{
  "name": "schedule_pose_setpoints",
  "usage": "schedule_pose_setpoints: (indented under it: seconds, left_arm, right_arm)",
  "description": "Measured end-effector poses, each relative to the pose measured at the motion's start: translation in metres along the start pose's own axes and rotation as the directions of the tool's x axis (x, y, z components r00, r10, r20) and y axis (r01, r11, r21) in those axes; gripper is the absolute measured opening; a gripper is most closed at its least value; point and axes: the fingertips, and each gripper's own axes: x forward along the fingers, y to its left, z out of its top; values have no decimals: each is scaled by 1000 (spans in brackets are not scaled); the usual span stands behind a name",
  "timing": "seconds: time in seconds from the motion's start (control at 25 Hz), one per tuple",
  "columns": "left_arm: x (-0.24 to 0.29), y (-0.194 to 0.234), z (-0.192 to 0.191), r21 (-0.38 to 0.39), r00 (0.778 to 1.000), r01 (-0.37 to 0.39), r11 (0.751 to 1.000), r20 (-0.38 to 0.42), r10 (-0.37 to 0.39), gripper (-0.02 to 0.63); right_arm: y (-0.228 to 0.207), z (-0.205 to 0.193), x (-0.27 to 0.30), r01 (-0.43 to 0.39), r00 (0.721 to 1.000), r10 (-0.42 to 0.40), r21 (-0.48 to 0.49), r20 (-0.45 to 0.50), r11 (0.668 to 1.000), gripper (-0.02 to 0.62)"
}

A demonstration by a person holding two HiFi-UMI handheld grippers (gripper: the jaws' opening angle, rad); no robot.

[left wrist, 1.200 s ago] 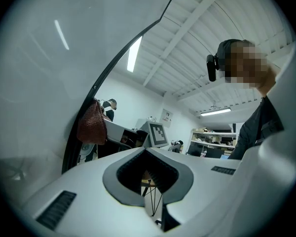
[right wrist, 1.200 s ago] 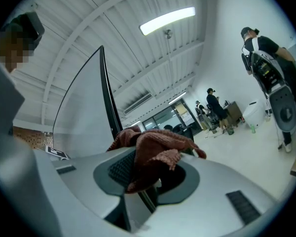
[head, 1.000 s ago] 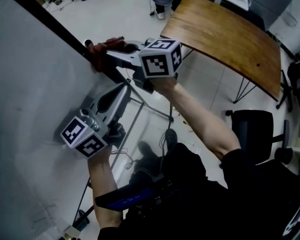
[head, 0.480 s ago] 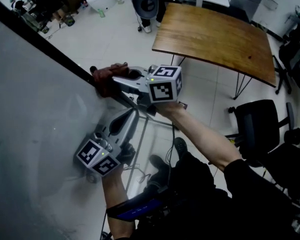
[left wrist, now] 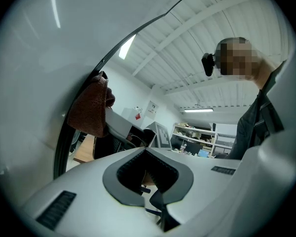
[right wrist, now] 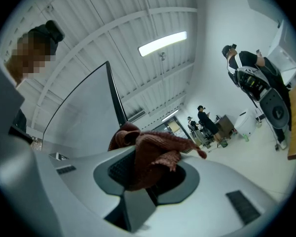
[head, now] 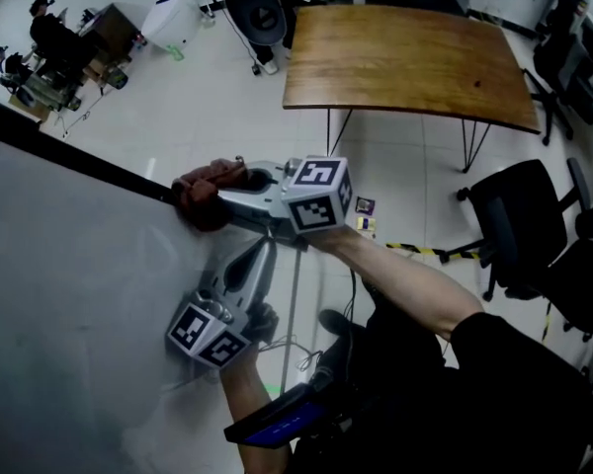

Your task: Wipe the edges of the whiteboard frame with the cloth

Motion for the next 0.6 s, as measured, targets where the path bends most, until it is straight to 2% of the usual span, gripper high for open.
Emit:
schedule_pose_setpoints:
  seconds: [0.32,0.6]
  left_arm:
    - [-8,3,-11,-13,1000,-5,1000,-14,5,-9]
    - [-12,5,-17,-18,1000,-7,1000,-26,7,-9]
  right_arm:
    - [1,-8,-4,34,999,-31,-181,23,983,126]
    - [-5,-27,-11,38,999,-33,-148,33,988,126]
